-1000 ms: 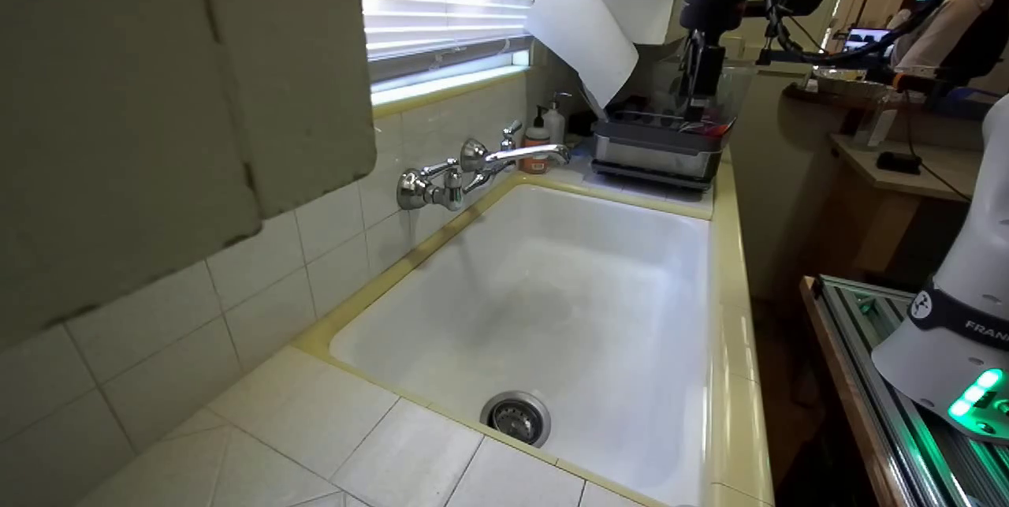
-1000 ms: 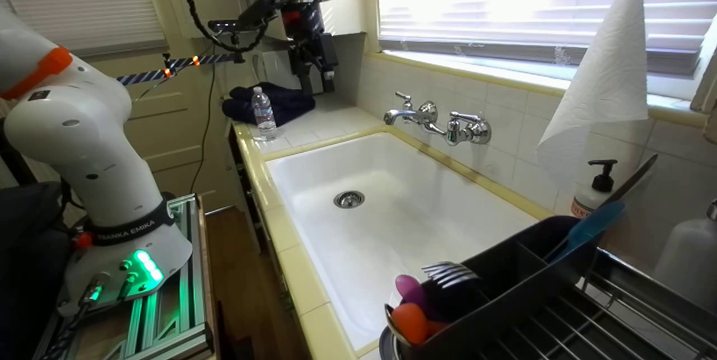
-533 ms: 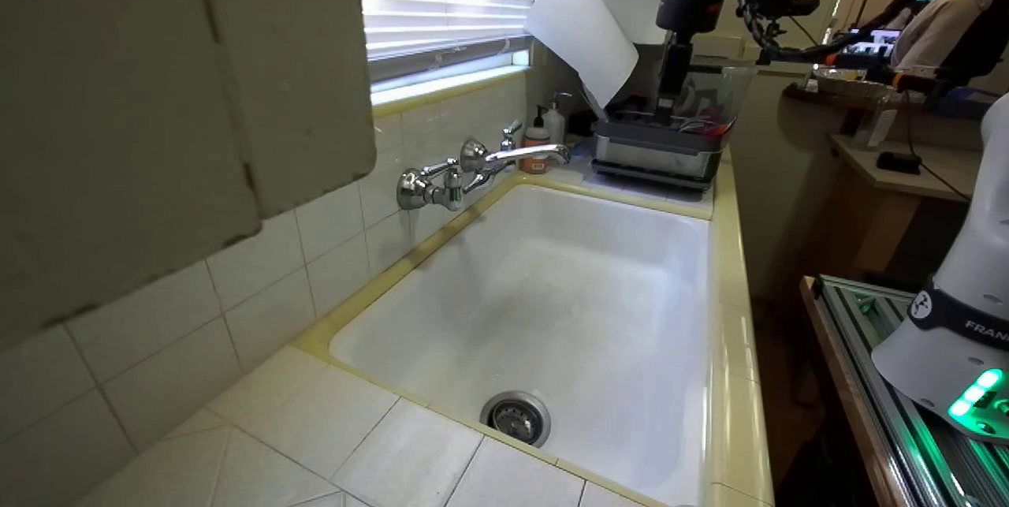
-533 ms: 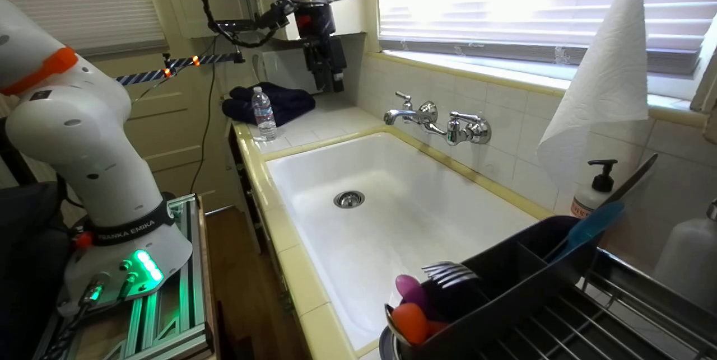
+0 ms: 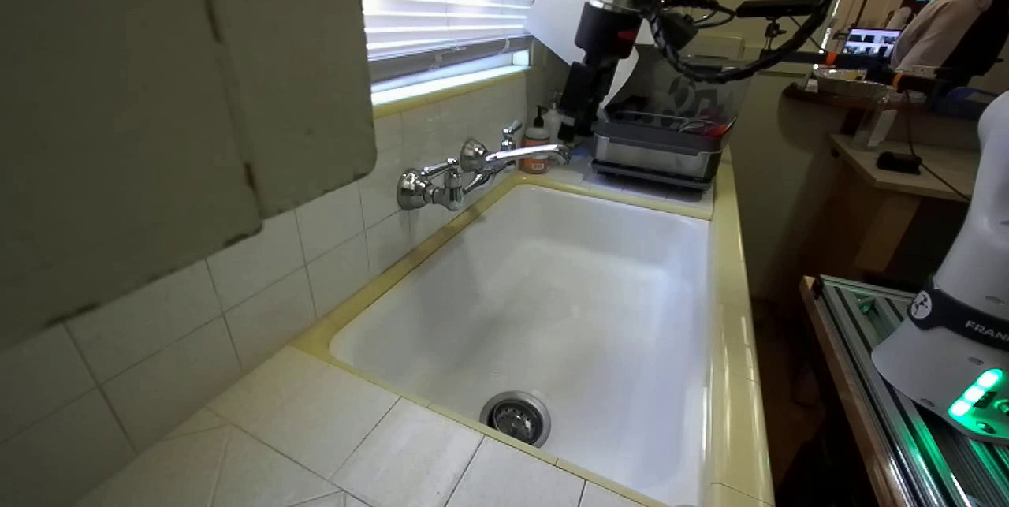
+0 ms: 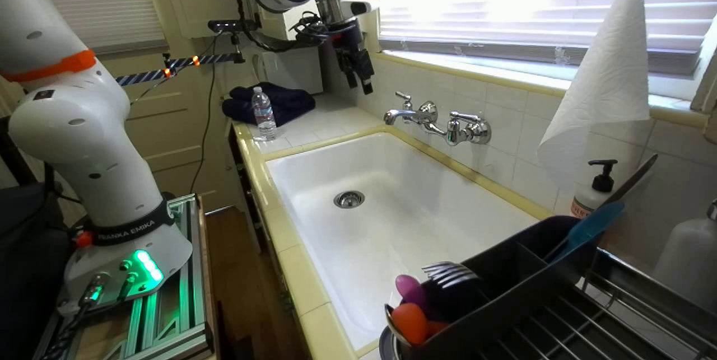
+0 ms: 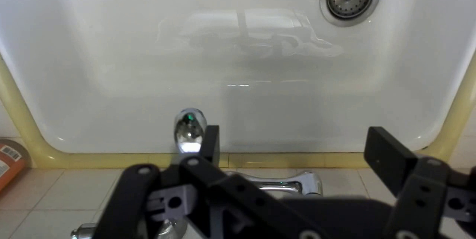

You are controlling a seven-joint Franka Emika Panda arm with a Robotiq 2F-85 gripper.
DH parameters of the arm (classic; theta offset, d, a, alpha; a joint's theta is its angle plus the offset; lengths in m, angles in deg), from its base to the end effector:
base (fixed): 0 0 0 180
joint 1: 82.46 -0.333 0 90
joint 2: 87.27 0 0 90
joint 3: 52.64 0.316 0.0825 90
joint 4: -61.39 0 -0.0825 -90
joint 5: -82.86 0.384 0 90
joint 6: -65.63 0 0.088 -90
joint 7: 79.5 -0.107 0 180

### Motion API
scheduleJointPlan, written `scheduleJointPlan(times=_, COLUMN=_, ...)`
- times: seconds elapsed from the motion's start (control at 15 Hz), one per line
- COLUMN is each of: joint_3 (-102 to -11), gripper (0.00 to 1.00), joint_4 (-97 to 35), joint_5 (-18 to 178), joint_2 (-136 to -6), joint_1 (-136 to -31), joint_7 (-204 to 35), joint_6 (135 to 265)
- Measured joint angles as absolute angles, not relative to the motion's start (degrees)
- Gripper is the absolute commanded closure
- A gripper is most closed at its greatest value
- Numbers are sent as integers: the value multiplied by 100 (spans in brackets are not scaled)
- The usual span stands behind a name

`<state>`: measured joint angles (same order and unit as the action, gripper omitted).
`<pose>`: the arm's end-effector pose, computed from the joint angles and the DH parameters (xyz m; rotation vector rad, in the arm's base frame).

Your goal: Turn the faucet head on the left slightly to the right and turn the faucet handle to the left

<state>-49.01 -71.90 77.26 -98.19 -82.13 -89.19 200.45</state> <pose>0.4979 0.0280 0.4374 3.0578 -0.0764 0.3456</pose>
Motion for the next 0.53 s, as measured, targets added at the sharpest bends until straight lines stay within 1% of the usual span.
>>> scheduleJointPlan(times=0.2, joint_3=-4822, gripper=0, joint_4=-6945, joint_5=7726, joint_2=-9451, joint_1=-8241, joint_7=-9105, joint_6=20130)
scheduleJointPlan(times=0.53, joint_3=-4828, gripper=0, joint_4=-6895, joint_5=7724, joint_2=-9413, joint_1=-8242, joint_7=-9162, joint_6=20130)
